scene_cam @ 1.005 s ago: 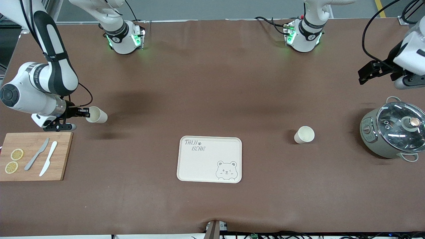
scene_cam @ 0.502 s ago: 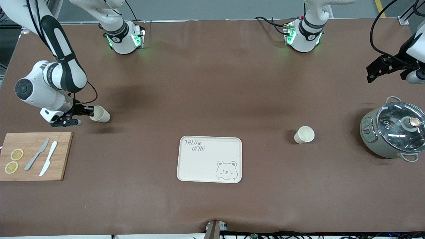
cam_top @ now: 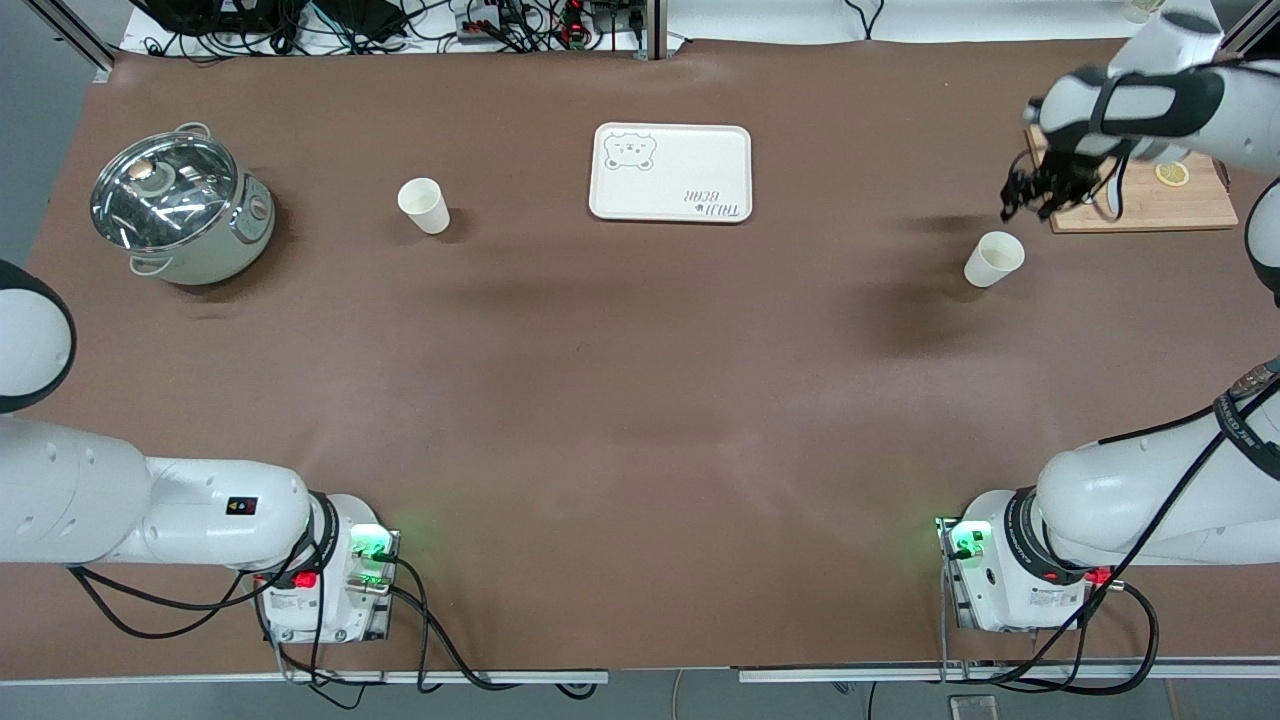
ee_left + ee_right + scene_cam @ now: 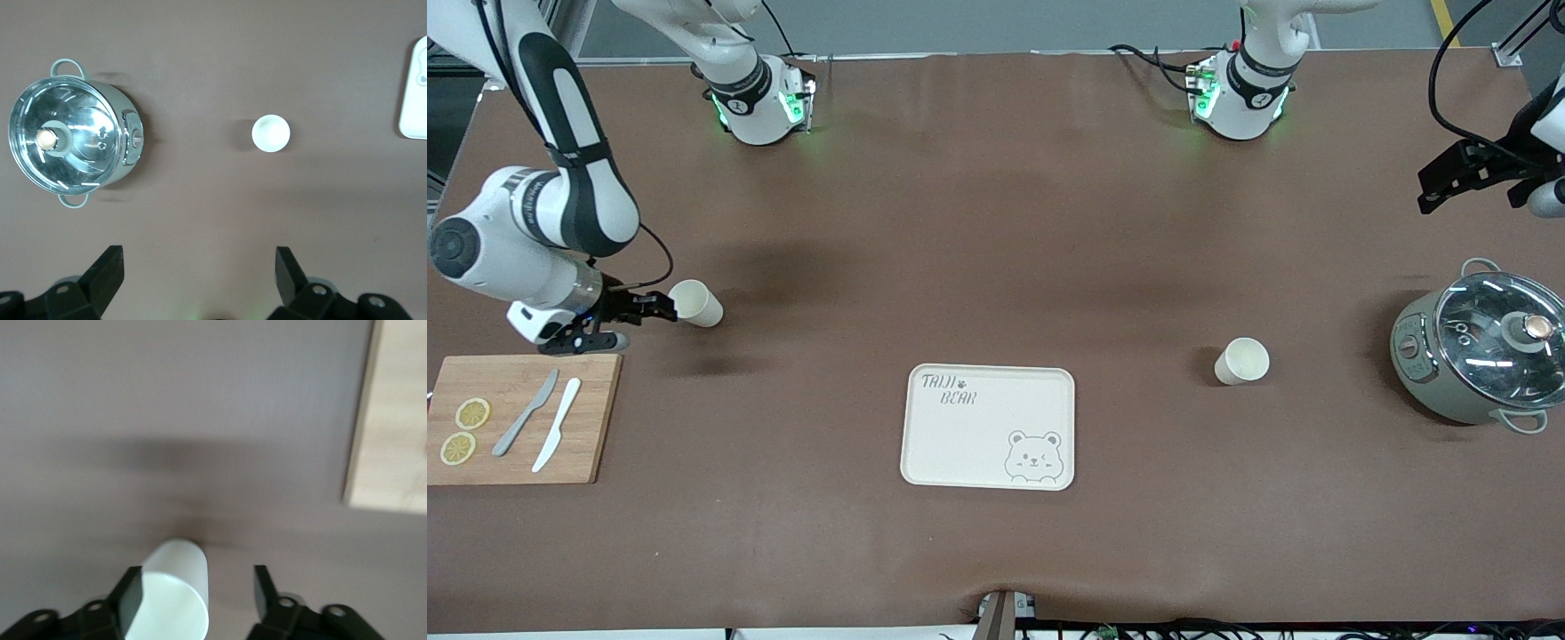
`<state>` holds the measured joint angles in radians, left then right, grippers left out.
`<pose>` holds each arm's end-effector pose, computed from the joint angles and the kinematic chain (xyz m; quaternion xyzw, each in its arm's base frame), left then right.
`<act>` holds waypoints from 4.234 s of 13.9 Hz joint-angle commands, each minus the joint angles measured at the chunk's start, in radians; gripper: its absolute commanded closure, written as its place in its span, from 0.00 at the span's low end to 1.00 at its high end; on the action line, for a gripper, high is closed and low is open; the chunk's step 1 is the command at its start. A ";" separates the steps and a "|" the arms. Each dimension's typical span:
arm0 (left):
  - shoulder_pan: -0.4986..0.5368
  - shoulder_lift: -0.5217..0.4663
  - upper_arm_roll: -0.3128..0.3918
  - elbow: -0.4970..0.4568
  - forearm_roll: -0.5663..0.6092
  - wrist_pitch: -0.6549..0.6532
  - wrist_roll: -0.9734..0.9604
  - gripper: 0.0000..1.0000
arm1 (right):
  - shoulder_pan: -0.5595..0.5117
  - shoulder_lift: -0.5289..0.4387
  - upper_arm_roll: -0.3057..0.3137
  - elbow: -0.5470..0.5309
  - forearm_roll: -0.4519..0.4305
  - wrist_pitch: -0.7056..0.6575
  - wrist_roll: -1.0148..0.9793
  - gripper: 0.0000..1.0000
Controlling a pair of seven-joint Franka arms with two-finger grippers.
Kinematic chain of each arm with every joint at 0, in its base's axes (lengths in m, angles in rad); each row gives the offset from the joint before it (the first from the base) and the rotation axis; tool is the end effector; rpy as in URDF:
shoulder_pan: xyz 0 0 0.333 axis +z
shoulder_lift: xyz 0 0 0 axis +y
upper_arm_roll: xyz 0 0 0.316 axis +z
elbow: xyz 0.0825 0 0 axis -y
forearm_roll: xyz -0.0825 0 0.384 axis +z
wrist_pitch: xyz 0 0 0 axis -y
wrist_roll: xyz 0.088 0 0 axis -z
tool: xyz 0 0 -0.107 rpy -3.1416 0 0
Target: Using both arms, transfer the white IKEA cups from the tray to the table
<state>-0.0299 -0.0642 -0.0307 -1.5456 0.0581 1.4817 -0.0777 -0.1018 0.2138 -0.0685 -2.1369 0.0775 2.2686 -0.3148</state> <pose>0.5246 -0.0258 0.6633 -0.9995 -0.0112 -0.0022 0.0298 0.5500 -0.0922 0.2994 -0.9979 -0.0466 0.0343 0.0305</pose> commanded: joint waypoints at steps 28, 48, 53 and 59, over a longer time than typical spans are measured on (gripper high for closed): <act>0.001 -0.120 -0.020 -0.047 -0.021 -0.070 -0.071 0.00 | 0.143 -0.338 0.007 0.489 -0.041 -0.745 0.229 0.00; -0.001 -0.105 -0.031 -0.056 -0.035 -0.081 -0.080 0.00 | 0.126 -0.223 -0.001 0.664 -0.050 -0.798 0.217 0.00; 0.002 -0.112 -0.032 -0.074 -0.032 -0.052 -0.077 0.00 | 0.125 -0.223 -0.001 0.663 -0.050 -0.798 0.217 0.00; 0.007 -0.114 -0.031 -0.099 -0.020 -0.011 -0.077 0.00 | 0.125 -0.223 -0.001 0.663 -0.050 -0.798 0.217 0.00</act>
<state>-0.0314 -0.1649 -0.0562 -1.6265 0.0440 1.4515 -0.1417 0.0293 -0.0181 -0.0763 -1.4999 0.0414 1.4897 -0.1029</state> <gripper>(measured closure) 0.000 0.000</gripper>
